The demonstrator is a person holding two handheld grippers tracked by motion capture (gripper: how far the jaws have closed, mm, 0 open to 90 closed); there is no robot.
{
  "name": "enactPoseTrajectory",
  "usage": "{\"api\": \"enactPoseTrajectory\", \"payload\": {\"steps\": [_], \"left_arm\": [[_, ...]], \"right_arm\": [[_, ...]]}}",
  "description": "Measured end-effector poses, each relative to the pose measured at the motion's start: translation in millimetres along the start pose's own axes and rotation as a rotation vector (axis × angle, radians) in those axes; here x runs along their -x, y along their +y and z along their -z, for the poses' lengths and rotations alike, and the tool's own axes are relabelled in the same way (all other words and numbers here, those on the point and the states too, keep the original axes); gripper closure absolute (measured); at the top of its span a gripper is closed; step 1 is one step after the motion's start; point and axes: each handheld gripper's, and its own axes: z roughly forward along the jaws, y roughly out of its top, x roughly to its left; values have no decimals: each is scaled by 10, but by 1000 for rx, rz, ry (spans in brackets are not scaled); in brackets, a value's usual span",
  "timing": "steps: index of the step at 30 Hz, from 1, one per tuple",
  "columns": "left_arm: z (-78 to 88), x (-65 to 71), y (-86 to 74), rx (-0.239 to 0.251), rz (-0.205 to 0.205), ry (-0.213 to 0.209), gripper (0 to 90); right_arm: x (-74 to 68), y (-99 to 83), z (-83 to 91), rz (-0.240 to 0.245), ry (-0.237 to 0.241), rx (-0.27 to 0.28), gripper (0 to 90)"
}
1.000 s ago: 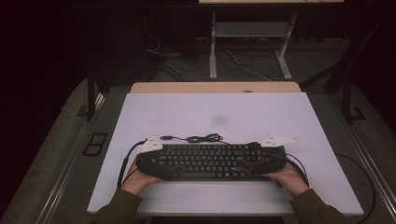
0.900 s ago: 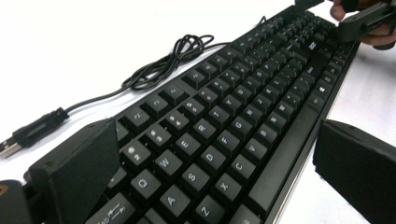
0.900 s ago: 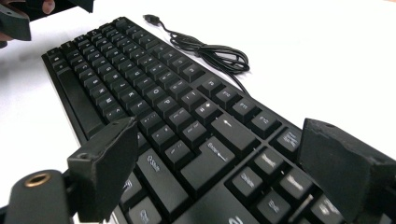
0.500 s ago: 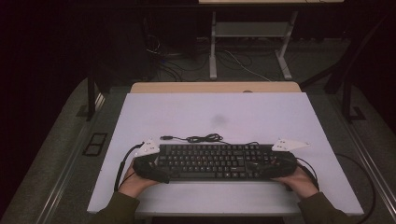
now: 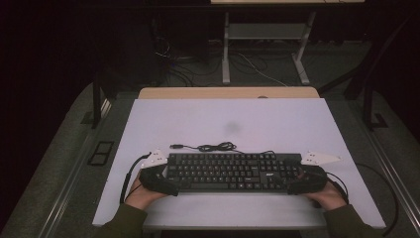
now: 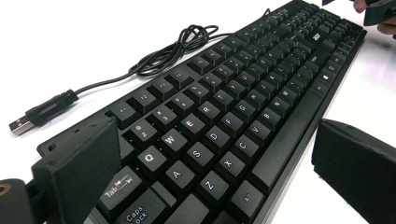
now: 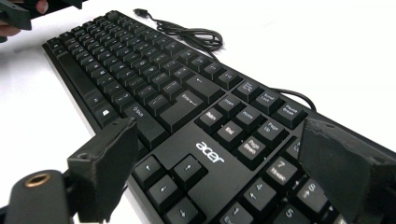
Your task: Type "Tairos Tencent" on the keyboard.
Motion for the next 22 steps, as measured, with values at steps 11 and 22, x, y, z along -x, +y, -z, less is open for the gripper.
{"api": "enactPoseTrajectory", "payload": {"steps": [11,22], "left_arm": [[12,-16,-12,-2,5,2,6],[14,-17,-9,5,6,-4,6]], "right_arm": [[71,-92,167,-8,-8,27,123],[76,-84,183,6,-3,46,123]]}}
